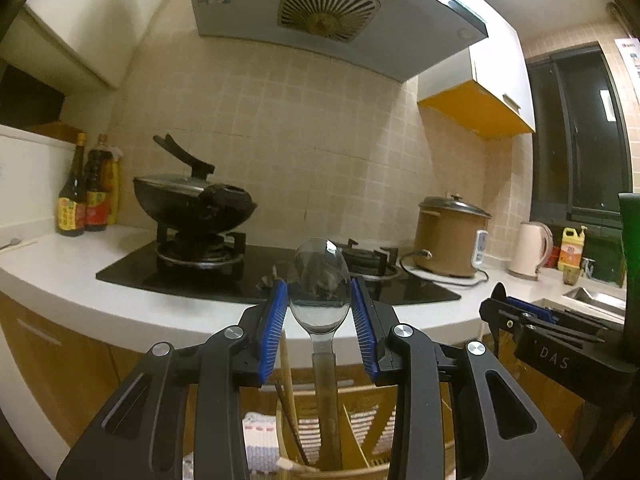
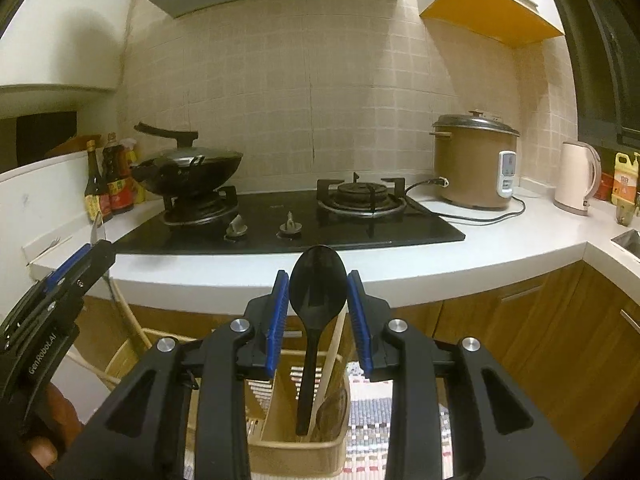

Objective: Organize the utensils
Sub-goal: 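Lift the clear spoon and black spoon over the tan holder with both tools, then drop both spoons into the tan holder and open both tools, then grasp the black ladle spoon with the left tool while the right tool grasps a clear spoon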

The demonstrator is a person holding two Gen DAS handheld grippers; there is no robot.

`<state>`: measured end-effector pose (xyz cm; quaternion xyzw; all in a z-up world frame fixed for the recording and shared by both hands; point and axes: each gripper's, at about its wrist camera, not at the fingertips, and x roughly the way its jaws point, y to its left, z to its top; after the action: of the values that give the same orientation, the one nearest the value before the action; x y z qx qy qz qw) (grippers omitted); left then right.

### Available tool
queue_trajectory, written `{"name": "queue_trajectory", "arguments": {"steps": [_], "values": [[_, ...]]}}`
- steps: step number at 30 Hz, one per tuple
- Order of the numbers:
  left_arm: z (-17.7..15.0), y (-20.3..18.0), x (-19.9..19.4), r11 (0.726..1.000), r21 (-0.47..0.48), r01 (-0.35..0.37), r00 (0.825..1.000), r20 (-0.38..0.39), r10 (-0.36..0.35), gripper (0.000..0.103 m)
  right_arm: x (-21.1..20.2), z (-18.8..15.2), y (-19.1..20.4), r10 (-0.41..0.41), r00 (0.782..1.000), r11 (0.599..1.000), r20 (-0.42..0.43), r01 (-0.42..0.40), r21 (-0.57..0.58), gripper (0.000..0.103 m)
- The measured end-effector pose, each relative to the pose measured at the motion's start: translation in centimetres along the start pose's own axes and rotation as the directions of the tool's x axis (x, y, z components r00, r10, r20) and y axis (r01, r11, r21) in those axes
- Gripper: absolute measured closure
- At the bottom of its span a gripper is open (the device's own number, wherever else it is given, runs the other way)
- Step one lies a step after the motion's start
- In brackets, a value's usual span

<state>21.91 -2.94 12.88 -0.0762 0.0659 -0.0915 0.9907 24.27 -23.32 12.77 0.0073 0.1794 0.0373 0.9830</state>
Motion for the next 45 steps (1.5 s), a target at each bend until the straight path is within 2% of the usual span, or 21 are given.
{"name": "queue_trajectory", "arguments": {"steps": [3, 5, 6, 13, 16, 19, 21, 23, 24, 25, 27, 28, 30, 33, 34, 36, 37, 38, 40, 43, 45], "values": [[0.4, 0.4, -0.9, 1.0, -0.011, 0.016, 1.0, -0.009, -0.016, 0.062, -0.8, 0.0, -0.2, 0.006, 1.0, 1.0, -0.016, -0.006, 0.001, 0.071], [0.8, 0.6, -1.5, 0.999, -0.012, 0.03, 0.999, -0.018, -0.03, 0.058, -1.7, 0.0, -0.3, 0.009, 1.0, 1.0, -0.014, -0.009, 0.003, 0.049], [1.0, 0.6, -2.0, 1.0, -0.005, 0.028, 0.999, -0.02, -0.029, 0.058, -2.3, 0.1, -0.4, 0.003, 1.0, 1.0, -0.004, -0.003, 0.0, 0.046], [1.6, 1.0, -4.8, 0.997, -0.014, 0.07, 0.993, -0.098, -0.071, 0.058, -6.5, -0.4, 0.1, 0.008, 0.999, 0.999, -0.04, -0.009, -0.044, 0.046], [1.7, 1.3, -6.4, 0.995, -0.022, 0.102, 0.98, -0.169, -0.104, 0.058, -8.5, -1.0, 0.7, 0.014, 0.995, 0.996, -0.097, -0.022, -0.083, 0.046], [1.5, 1.7, -7.6, 0.989, -0.053, 0.141, 0.951, -0.269, -0.15, 0.058, -9.7, -2.0, 1.2, 0.027, 0.982, 0.993, -0.188, -0.048, -0.107, 0.046], [1.1, 1.9, -7.9, 0.985, -0.073, 0.158, 0.922, -0.346, -0.174, 0.058, -10.0, -3.1, 1.5, 0.039, 0.962, 0.992, -0.27, -0.069, -0.106, 0.046], [0.3, 2.0, -7.9, 0.978, -0.106, 0.177, 0.879, -0.431, -0.206, 0.058, -9.8, -4.3, 1.7, 0.07, 0.931, 0.991, -0.359, -0.105, -0.08, 0.046], [-0.4, 2.0, -7.7, 0.974, -0.124, 0.189, 0.841, -0.491, -0.226, 0.058, -9.6, -4.8, 1.8, 0.081, 0.914, 0.991, -0.397, -0.118, -0.068, 0.046], [-1.0, 2.0, -7.5, 0.972, -0.135, 0.192, 0.812, -0.534, -0.235, 0.058, -9.1, -6.1, 2.0, 0.099, 0.875, 0.989, -0.474, -0.138, -0.048, 0.046], [-3.1, 2.1, -6.8, 0.965, -0.182, 0.19, 0.722, -0.64, -0.263, 0.058, -8.4, -7.8, 2.2, 0.135, 0.815, 0.985, -0.564, -0.173, -0.015, 0.046], [-3.6, 2.2, -6.6, 0.962, -0.197, 0.189, 0.697, -0.663, -0.273, 0.058, -7.8, -9.1, 2.4, 0.157, 0.769, 0.981, -0.619, -0.192, 0.012, 0.046], [-5.6, 2.6, -5.9, 0.956, -0.236, 0.172, 0.631, -0.719, -0.291, 0.058, -6.9, -11.7, 2.8, 0.19, 0.689, 0.976, -0.699, -0.212, 0.056, 0.046], [-8.2, 3.0, -4.9, 0.955, -0.258, 0.149, 0.551, -0.78, -0.297, 0.058, -6.1, -14.5, 3.2, 0.196, 0.623, 0.974, -0.757, -0.21, 0.079, 0.046], [-8.8, 3.1, -4.7, 0.953, -0.266, 0.147, 0.531, -0.792, -0.303, 0.058, -6.0, -14.9, 3.3, 0.192, 0.613, 0.975, -0.766, -0.209, 0.077, 0.049], [-10.7, 3.0, -4.0, 0.952, -0.271, 0.14, 0.47, -0.828, -0.304, 0.058, -5.7, -15.9, 3.6, 0.19, 0.598, 0.975, -0.779, -0.211, 0.076, 0.052], [-11.1, 3.0, -3.8, 0.953, -0.272, 0.135, 0.46, -0.835, -0.303, 0.058, -5.5, -16.4, 3.9, 0.189, 0.589, 0.974, -0.786, -0.213, 0.075, 0.055], [-12.0, 2.9, -3.5, 0.954, -0.273, 0.128, 0.439, -0.846, -0.301, 0.058, -5.2, -16.7, 4.1, 0.186, 0.584, 0.974, -0.79, -0.213, 0.073, 0.058], [-13.0, 2.8, -2.9, 0.958, -0.263, 0.114, 0.421, -0.861, -0.286, 0.058, -4.6, -17.3, 4.6, 0.182, 0.572, 0.974, -0.8, -0.214, 0.068, 0.061], [-14.2, 2.2, -2.0, 0.964, -0.248, 0.096, 0.41, -0.873, -0.266, 0.058, -4.0, -18.2, 5.3, 0.168, 0.562, 0.976, -0.81, -0.211, 0.056, 0.066], [-14.6, 1.7, -1.7, 0.972, -0.218, 0.083, 0.419, -0.877, -0.233, 0.058, -4.0, -18.7, 5.8, 0.151, 0.569, 0.977, -0.809, -0.21, 0.035, 0.067]]}}
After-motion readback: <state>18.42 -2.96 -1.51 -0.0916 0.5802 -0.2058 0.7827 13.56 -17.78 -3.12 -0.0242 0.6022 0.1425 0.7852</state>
